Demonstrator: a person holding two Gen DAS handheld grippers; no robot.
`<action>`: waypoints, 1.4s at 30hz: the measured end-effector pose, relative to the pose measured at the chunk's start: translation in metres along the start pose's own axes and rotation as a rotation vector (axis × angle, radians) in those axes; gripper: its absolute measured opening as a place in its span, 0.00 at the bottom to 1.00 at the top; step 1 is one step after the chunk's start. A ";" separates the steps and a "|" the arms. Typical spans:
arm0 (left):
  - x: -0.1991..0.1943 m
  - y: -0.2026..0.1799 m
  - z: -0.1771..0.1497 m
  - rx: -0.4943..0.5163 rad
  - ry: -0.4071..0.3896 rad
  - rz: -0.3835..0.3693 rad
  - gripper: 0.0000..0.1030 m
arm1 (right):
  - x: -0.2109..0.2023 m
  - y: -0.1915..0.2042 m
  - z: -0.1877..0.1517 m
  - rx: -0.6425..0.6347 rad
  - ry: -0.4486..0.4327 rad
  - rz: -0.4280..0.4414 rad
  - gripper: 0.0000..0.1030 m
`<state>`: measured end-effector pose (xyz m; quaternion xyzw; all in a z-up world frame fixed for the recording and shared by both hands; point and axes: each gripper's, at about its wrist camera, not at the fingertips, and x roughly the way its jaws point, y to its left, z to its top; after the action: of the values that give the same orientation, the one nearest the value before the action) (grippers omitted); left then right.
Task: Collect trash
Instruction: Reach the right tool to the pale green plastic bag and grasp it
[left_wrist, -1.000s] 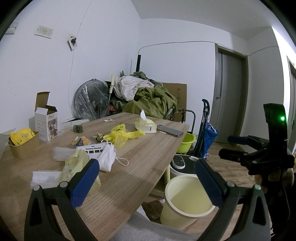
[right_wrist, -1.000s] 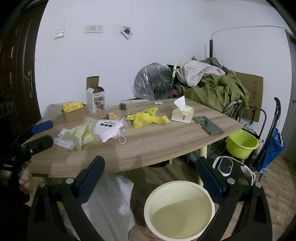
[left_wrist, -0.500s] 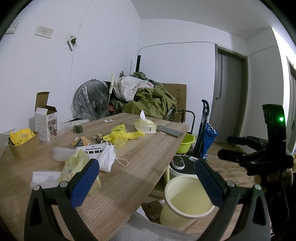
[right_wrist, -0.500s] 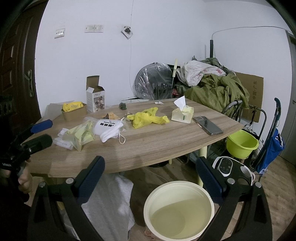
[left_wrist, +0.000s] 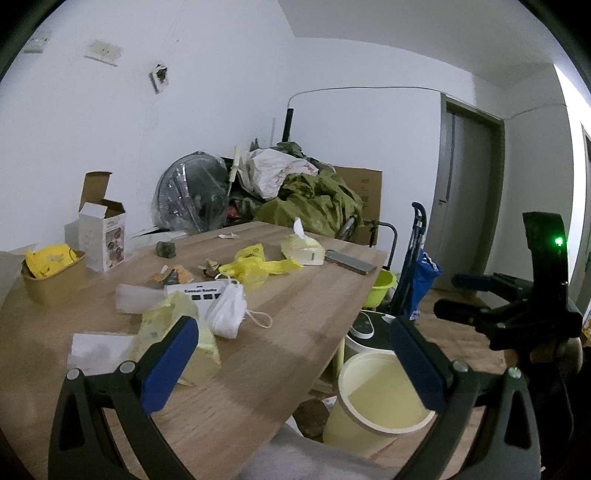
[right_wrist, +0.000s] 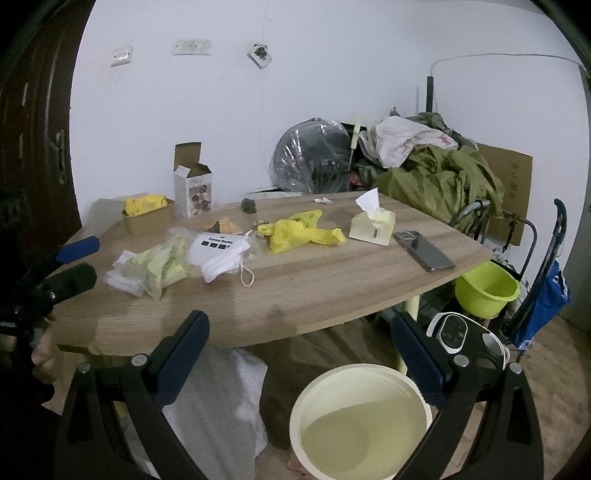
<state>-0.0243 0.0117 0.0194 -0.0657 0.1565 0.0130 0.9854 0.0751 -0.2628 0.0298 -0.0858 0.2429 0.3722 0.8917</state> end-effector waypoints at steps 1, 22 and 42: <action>0.000 0.003 0.000 -0.009 0.002 0.004 1.00 | 0.002 0.001 0.001 -0.003 0.003 0.006 0.95; -0.022 0.108 -0.021 -0.150 0.036 0.253 1.00 | 0.114 0.073 0.035 -0.052 0.081 0.228 0.95; -0.021 0.175 -0.026 -0.192 0.172 0.422 1.00 | 0.210 0.143 0.062 0.049 0.179 0.510 0.95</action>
<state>-0.0600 0.1814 -0.0208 -0.1255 0.2482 0.2278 0.9332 0.1246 -0.0098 -0.0168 -0.0329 0.3436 0.5699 0.7457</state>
